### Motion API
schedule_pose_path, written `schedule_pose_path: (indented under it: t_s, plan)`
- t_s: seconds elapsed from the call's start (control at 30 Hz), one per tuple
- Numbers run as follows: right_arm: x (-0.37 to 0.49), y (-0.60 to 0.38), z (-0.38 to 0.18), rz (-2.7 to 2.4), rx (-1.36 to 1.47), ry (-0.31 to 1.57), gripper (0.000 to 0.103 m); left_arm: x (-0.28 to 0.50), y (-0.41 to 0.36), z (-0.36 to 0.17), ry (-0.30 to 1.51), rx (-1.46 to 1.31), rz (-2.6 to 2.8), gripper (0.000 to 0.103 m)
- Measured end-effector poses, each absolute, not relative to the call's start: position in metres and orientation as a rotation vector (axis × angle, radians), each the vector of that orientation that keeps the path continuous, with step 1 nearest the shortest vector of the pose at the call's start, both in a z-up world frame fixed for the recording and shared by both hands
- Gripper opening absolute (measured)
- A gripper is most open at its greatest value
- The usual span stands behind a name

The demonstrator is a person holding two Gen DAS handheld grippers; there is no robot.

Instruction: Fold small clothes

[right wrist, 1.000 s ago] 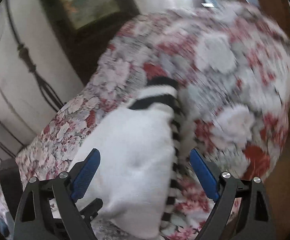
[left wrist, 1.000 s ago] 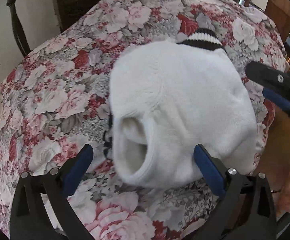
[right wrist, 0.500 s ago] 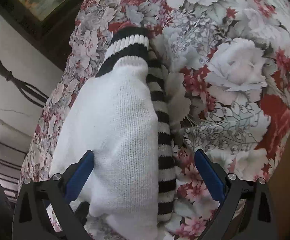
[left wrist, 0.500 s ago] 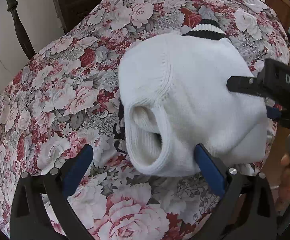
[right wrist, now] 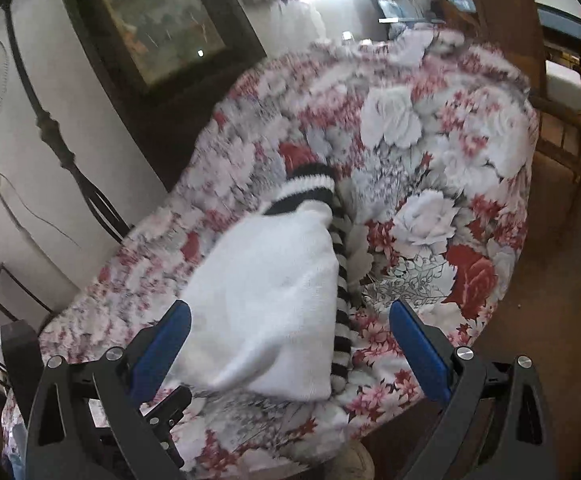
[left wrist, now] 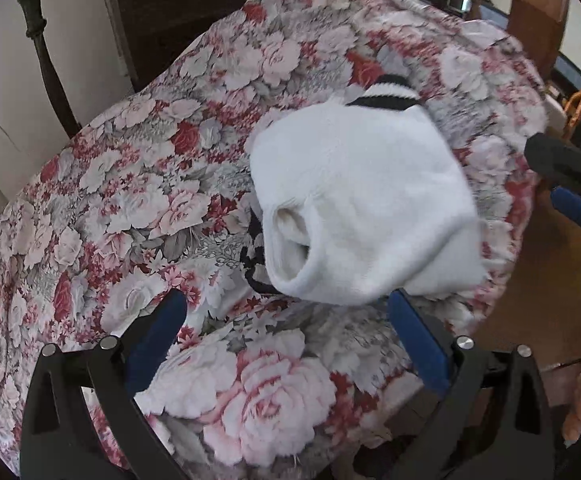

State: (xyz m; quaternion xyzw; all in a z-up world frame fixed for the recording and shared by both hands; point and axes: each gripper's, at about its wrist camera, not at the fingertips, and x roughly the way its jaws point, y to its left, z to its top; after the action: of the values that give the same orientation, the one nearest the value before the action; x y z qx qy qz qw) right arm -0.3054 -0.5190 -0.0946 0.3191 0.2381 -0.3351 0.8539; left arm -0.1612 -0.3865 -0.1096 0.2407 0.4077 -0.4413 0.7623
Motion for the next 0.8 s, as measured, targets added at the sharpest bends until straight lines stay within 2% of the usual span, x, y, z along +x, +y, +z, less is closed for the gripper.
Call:
schedule_pose_path:
  t_s: [0.3,0.67,0.8]
  plan:
    - [-0.338,-0.495,-0.087,-0.641,0.735,0.391,0.099,-0.169,-0.389,-0.078,0.977,0.521,-1.015,0.099]
    - [-0.344,-0.499,-0.090,-0.651,0.762,0.377,0.099,-0.195,-0.393,-0.063,0.821,0.598,-0.940,0.098]
    - [-0.344,-0.501,-0.090,-0.652,0.766,0.374,0.099,-0.197,-0.392,-0.060,0.817,0.587,-0.936,0.098]
